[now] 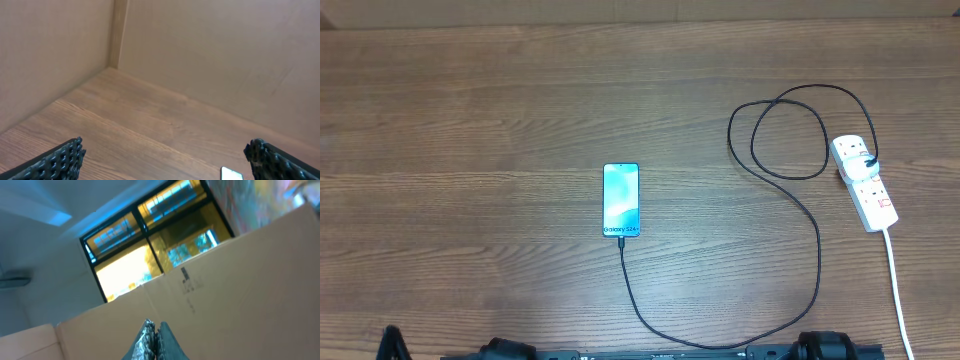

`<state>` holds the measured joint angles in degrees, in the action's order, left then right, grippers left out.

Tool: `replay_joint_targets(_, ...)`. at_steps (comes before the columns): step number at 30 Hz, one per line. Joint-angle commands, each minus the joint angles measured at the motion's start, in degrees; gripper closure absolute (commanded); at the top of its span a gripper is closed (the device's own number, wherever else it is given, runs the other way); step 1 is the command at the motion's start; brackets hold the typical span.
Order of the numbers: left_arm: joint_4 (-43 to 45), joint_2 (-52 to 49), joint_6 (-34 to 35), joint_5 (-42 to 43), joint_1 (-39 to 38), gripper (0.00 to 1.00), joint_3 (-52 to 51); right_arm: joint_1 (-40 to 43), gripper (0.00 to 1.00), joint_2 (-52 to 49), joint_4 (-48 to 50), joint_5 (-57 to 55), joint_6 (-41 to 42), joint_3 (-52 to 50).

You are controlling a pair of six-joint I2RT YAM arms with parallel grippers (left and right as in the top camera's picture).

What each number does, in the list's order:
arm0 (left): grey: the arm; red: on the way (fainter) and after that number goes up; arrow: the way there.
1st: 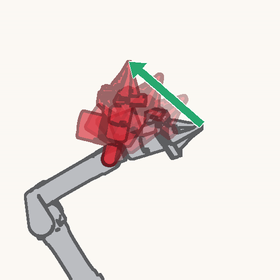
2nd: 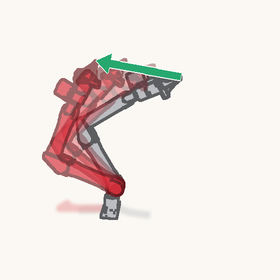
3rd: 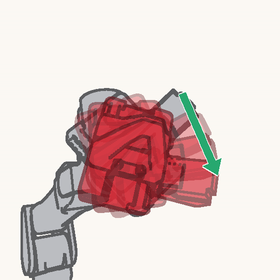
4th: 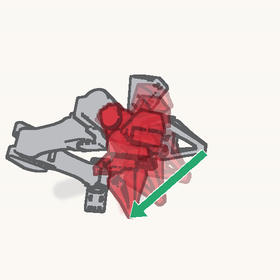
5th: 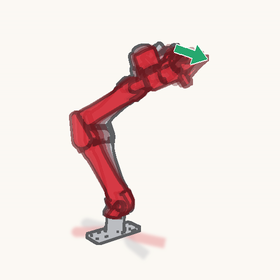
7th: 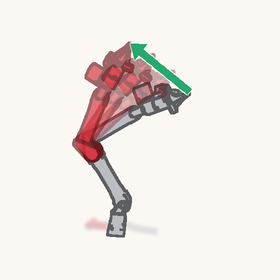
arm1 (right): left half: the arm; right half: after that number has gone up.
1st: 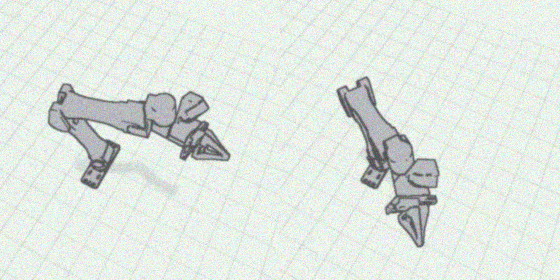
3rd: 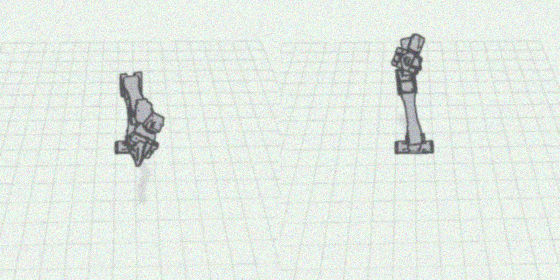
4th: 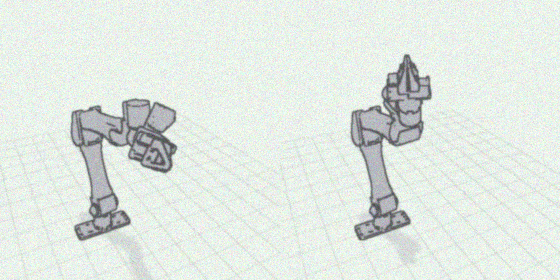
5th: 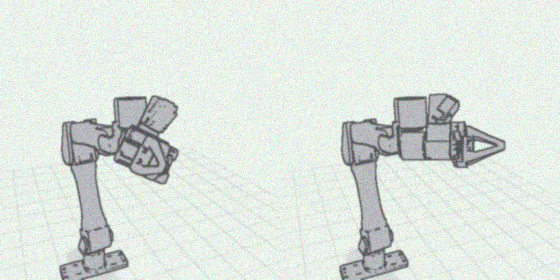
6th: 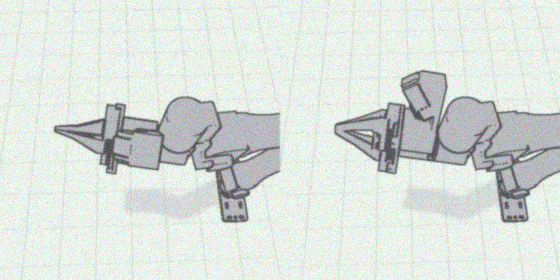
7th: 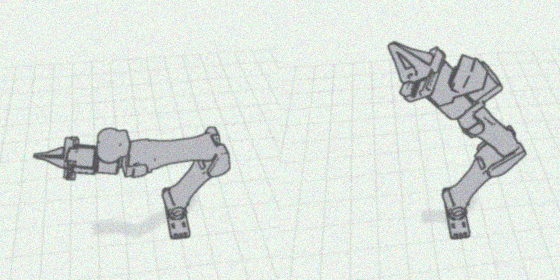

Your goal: Plug charger to phone and switch on socket

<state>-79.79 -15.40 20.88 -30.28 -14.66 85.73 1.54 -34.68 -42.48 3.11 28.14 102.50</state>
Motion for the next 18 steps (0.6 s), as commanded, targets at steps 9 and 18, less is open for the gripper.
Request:
replay_joint_targets(9, -5.7, 2.1, 0.3, -0.8, -0.4, 0.01, -0.2, 7.2, 0.96, 14.5, 2.0, -1.8, -1.6, -12.8)
replay_joint_targets(18, -17.0, 2.1, 0.3, -0.8, -0.4, 0.00, -0.2, 7.5, 0.96, 18.9, -1.6, 6.9, -1.2, -12.8)
